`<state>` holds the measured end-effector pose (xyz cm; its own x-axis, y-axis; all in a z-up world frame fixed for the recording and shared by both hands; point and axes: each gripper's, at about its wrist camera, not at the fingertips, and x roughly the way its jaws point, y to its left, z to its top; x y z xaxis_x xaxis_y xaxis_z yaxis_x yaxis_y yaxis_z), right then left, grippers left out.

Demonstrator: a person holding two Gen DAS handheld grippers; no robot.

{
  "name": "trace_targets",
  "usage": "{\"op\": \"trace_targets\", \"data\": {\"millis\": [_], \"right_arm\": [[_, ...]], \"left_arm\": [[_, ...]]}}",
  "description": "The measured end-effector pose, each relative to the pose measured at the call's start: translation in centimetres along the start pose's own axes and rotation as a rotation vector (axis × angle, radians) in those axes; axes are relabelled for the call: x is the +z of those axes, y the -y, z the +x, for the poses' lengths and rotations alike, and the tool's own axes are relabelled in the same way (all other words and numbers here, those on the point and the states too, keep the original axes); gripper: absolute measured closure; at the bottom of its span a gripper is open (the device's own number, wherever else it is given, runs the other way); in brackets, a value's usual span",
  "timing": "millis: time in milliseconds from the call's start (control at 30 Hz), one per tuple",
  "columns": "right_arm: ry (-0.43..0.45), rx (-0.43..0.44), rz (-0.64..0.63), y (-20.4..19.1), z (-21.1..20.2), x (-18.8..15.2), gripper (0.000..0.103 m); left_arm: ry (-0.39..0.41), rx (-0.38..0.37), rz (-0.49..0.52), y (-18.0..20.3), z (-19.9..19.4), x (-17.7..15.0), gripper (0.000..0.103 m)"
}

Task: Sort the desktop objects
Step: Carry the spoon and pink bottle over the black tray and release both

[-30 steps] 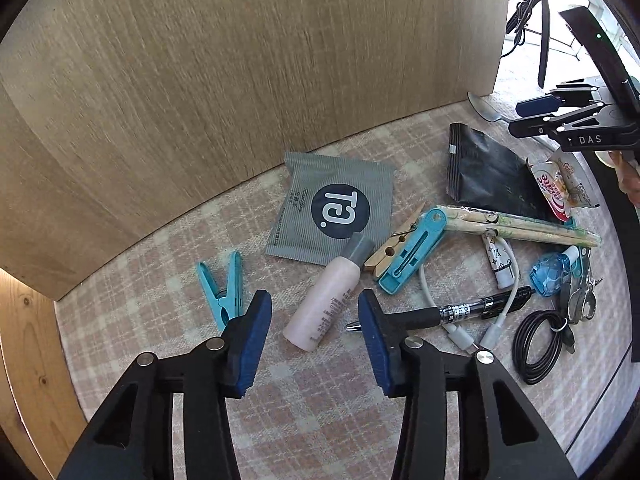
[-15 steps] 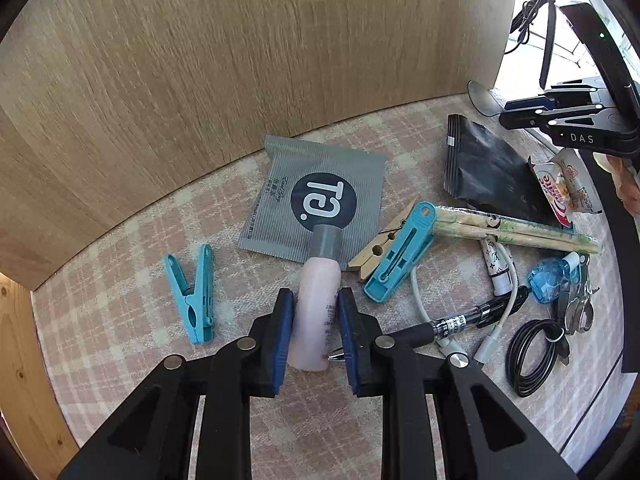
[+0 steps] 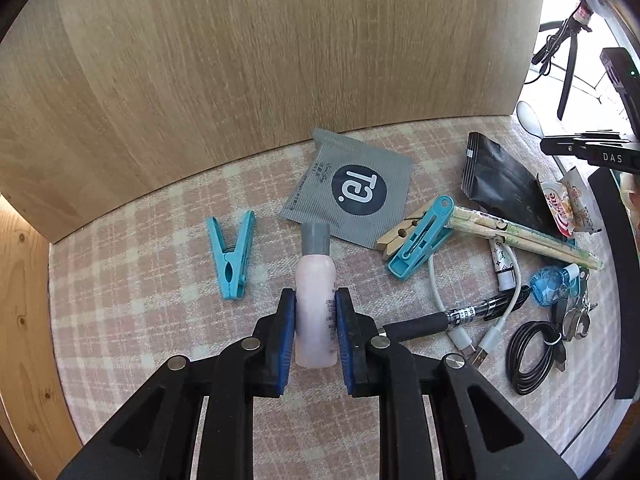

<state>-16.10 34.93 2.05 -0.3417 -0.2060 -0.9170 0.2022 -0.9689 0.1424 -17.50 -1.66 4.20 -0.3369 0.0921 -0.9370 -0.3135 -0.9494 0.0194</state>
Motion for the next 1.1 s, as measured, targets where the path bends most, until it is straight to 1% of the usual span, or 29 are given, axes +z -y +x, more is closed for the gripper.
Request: {"op": "trace_targets", "data": {"millis": [167,233,267,300,333,367,400,433,467,500,533,567,600,633,667,700,733,767,833,933,1033,1100], "right_arm": [[0.042,0.026,0.041,0.3,-3.9,-2.6,0.096],[0.057,0.033,0.064,0.4,-5.7,-3.8,0.096],[0.062,0.038,0.079,0.5,-6.8,-4.6,0.096],[0.067,0.043,0.093,0.7,-7.7,-5.3,0.096],[0.074,0.044,0.105,0.8,-8.8,-6.3,0.096],[0.082,0.037,0.116,1.0,-9.8,-7.2,0.096],[0.09,0.034,0.129,1.2,-10.9,-8.3,0.096],[0.098,0.038,0.142,1.4,-11.9,-9.3,0.096],[0.102,0.04,0.159,2.4,-12.1,-8.1,0.096],[0.111,0.041,0.175,3.0,-13.0,-8.7,0.096],[0.119,0.037,0.189,3.5,-14.2,-10.0,0.096],[0.12,0.032,0.201,4.0,-14.9,-9.0,0.096],[0.121,0.026,0.214,4.4,-15.5,-6.6,0.096],[0.121,0.018,0.229,4.2,-15.4,-1.6,0.096],[0.126,0.01,0.245,5.3,-12.8,1.3,0.096],[0.131,0.001,0.26,6.0,-14.8,1.4,0.096],[0.138,-0.01,0.275,6.8,-15.7,0.4,0.096],[0.145,-0.024,0.294,8.0,-16.1,0.9,0.096],[0.151,-0.059,0.334,10.0,-17.6,-1.3,0.096],[0.152,-0.139,0.38,13.4,-19.3,-5.0,0.096],[0.148,-0.188,0.448,16.5,-20.6,-9.2,0.096],[0.146,-0.227,0.489,18.5,-21.7,-11.0,0.095]], "left_arm": [[0.044,-0.003,-0.012,-0.1,-3.6,-1.5,0.085],[0.067,-0.02,-0.022,0.2,-5.4,-2.2,0.085],[0.074,-0.027,-0.026,2.6,-5.4,-0.5,0.085],[0.084,-0.035,-0.024,3.3,-6.2,0.2,0.085],[0.094,-0.043,-0.015,2.3,-7.6,1.7,0.085],[0.104,-0.049,-0.004,2.2,-7.9,3.1,0.085],[0.118,-0.056,0.011,4.7,-7.2,4.5,0.085],[0.126,-0.065,0.021,5.2,-5.7,6.0,0.085],[0.136,-0.078,0.037,6.2,-6.4,6.0,0.085],[0.141,-0.088,0.049,7.1,-7.8,6.7,0.085],[0.146,-0.098,0.06,8.1,-8.3,6.6,0.085],[0.149,-0.109,0.07,9.3,-8.3,6.6,0.085],[0.15,-0.128,0.083,10.6,-8.5,6.6,0.085],[0.151,-0.143,0.094,11.6,-8.4,6.6,0.085],[0.153,-0.157,0.106,12.7,-8.6,6.6,0.085],[0.157,-0.177,0.129,14.4,-8.7,6.6,0.085],[0.162,-0.189,0.154,15.8,-9.1,6.5,0.085],[0.166,-0.2,0.174,17.1,-9.3,6.3,0.085],[0.163,-0.239,0.208,19.8,-9.9,6.1,0.085],[0.16,-0.287,0.262,24.2,-10.2,5.9,0.085],[0.152,-0.357,0.323,28.7,-11.2,4.8,0.085],[0.143,-0.401,0.369,31.9,-11.6,4.0,0.085]]}}
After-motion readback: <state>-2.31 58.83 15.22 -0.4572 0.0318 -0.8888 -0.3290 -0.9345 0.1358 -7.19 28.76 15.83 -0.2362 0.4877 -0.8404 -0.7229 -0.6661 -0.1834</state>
